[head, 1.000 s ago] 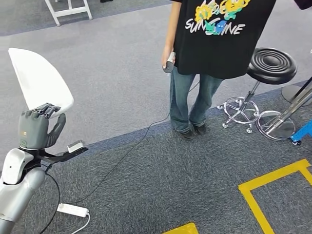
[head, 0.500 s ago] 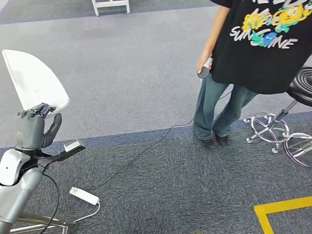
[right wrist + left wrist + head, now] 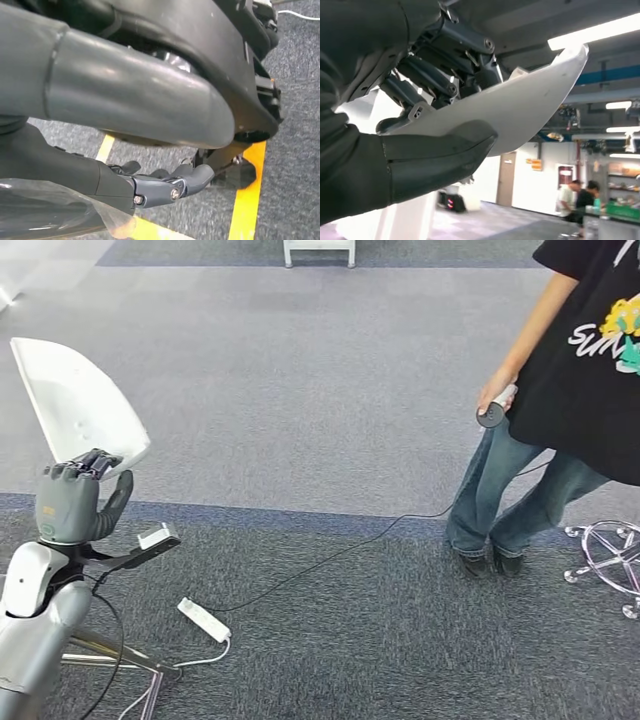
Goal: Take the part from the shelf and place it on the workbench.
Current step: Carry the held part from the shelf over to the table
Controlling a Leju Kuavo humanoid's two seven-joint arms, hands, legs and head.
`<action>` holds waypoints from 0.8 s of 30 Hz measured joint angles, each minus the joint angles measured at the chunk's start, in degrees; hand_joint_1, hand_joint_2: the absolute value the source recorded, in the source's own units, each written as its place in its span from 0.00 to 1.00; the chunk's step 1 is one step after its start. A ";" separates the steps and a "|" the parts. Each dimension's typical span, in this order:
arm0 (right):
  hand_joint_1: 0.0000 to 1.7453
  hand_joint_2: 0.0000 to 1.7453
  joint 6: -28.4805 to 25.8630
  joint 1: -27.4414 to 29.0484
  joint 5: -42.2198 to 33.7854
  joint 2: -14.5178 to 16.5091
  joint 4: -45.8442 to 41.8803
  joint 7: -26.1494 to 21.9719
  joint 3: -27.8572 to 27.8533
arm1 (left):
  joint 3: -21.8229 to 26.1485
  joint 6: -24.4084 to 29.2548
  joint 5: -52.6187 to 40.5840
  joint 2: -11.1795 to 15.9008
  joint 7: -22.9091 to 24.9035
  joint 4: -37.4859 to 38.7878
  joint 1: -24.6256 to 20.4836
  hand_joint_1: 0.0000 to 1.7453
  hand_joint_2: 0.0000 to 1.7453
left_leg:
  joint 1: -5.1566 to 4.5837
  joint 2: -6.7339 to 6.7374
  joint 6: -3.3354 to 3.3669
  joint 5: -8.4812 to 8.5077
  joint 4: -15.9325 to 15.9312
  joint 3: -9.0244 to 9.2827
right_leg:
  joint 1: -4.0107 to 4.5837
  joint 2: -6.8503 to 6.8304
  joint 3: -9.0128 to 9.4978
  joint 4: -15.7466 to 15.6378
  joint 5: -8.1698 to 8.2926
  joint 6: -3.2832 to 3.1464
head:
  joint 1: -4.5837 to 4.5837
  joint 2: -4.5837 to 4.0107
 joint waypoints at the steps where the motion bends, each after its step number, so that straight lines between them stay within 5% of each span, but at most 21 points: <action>1: 0.00 0.00 -0.01 -0.01 0.06 -0.02 0.00 -0.01 -0.07 | 0.01 0.00 -0.04 0.10 0.01 0.00 -0.03 1.00 1.00 | -0.07 1.37 -0.23 -0.81 1.28 -0.56 | -0.03 -0.66 0.17 -0.12 0.00 -0.38 | -0.14 -0.01; 4: 0.00 0.00 -0.05 0.12 0.20 -0.08 0.01 0.00 -0.20 | -0.03 -0.07 -0.08 0.10 0.07 0.00 -0.05 1.00 1.00 | -0.03 5.82 -0.83 -5.56 11.29 -5.16 | 0.24 -2.86 0.54 -0.21 -0.33 -1.22 | -0.49 -0.01; 6: 0.00 0.00 -0.10 0.24 0.27 -0.08 0.01 0.04 -0.22 | -0.05 -0.15 -0.11 0.08 0.08 0.00 0.22 1.00 1.00 | 0.16 6.32 -0.96 -7.04 16.39 -7.73 | 0.38 -4.22 0.68 -0.21 -0.55 -1.38 | -0.50 -0.01; 9: 0.00 0.00 -0.15 0.27 0.30 -0.08 0.01 0.07 -0.22 | -0.05 -0.17 -0.13 0.08 0.09 0.00 0.34 1.00 1.00 | 0.22 6.34 -0.96 -6.85 17.20 -8.23 | 0.42 -4.80 0.76 -0.21 -0.65 -1.38 | -0.50 -0.01; 11: 0.00 0.00 -0.16 0.25 0.32 -0.08 -0.01 0.07 -0.22 | -0.05 -0.19 -0.14 0.09 0.08 0.00 0.35 1.00 1.00 | 0.19 6.61 -0.85 -5.07 14.45 -6.84 | 0.45 -5.43 0.96 -0.21 -0.81 -1.32 | -0.49 -0.01; 14: 0.00 0.00 -0.25 0.18 0.40 -0.08 -0.13 0.07 -0.26 | -0.04 -0.21 -0.27 0.17 0.14 -0.02 0.15 1.00 1.00 | -1.08 10.54 0.42 -0.35 1.93 -0.78 | 0.97 -9.04 2.06 -0.33 -1.83 -0.35 | -0.46 -0.01; 15: 0.00 0.00 -0.28 0.14 0.43 -0.08 -0.23 0.07 -0.29 | -0.01 -0.21 -0.32 0.27 0.16 -0.05 0.10 1.00 1.00 | -1.40 11.14 0.90 -0.04 -0.16 0.23 | 1.16 -10.25 2.39 -0.44 -2.21 0.12 | -0.46 -0.01; 16: 0.00 0.00 -0.31 0.09 0.44 -0.09 -0.34 0.06 -0.33 | 0.03 -0.21 -0.36 0.37 0.17 -0.13 0.15 1.00 1.00 | -1.26 10.31 1.14 0.08 -0.48 0.41 | 1.10 -10.08 2.49 -0.25 -2.60 0.44 | -0.38 -0.01; 18: 0.00 0.00 -0.36 0.00 0.46 -0.13 -0.48 0.02 -0.48 | 0.05 -0.22 -0.39 0.44 0.18 -0.34 0.01 1.00 1.00 | -0.80 8.80 1.74 0.34 -1.03 0.82 | 0.91 -7.19 1.18 2.85 -4.50 0.97 | -0.13 -0.01; 19: 0.00 0.00 -0.36 0.04 0.46 -0.14 -0.50 0.02 -0.55 | 0.04 -0.24 -0.40 0.38 0.19 -0.42 -0.06 1.00 1.00 | -0.64 8.10 1.96 0.37 -1.11 0.85 | 0.75 -5.06 -0.54 6.26 -6.02 1.12 | 0.05 -0.01; 21: 0.00 0.00 -0.37 0.25 0.46 -0.14 -0.53 0.05 -0.59 | -0.04 -0.28 -0.42 0.20 0.22 -0.45 0.02 1.00 1.00 | -0.54 6.43 2.19 0.32 -1.08 0.84 | 0.63 -3.06 -4.90 13.95 -8.65 1.36 | 0.29 -0.01; 23: 0.00 0.00 -0.45 0.43 0.45 -0.16 -0.54 0.07 -0.60 | -0.13 -0.33 -0.46 0.06 0.24 -0.44 0.25 1.00 1.00 | -0.50 4.60 2.21 0.27 -1.03 0.91 | 0.57 -2.73 -6.94 15.84 -7.62 1.48 | 0.33 -0.01; 24: 0.00 0.00 -0.49 0.45 0.45 -0.19 -0.54 0.07 -0.61 | -0.14 -0.34 -0.48 0.04 0.24 -0.44 0.31 1.00 1.00 | -0.45 3.73 2.15 0.24 -0.99 0.98 | 0.50 -2.52 -6.32 13.46 -5.54 1.48 | 0.36 -0.01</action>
